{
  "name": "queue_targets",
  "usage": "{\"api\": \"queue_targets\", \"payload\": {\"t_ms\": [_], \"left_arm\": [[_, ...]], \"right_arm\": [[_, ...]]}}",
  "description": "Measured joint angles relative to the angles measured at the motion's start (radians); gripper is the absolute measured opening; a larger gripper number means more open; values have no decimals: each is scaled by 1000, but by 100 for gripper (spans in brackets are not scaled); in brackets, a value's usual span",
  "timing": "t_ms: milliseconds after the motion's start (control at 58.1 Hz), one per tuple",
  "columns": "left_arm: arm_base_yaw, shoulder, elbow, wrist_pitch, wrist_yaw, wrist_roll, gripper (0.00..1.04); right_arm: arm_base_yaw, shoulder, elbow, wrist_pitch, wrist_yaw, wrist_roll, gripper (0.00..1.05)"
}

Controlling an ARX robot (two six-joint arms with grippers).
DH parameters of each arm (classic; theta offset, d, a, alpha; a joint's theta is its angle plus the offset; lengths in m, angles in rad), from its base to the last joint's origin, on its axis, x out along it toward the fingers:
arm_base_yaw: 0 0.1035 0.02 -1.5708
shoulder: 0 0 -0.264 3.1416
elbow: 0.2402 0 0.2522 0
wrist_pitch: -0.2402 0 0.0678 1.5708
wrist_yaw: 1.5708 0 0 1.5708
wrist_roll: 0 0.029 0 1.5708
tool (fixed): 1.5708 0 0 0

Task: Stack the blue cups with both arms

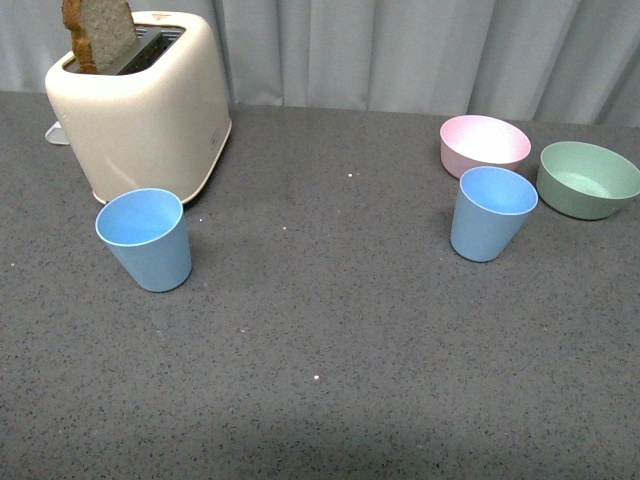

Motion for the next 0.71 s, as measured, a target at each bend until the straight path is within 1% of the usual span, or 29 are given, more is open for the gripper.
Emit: {"api": "queue_targets", "payload": {"t_ms": [706], "left_arm": [[0,0,0,0,0,0,98]], "right_arm": [[0,0,0,0,0,0,95]]}}
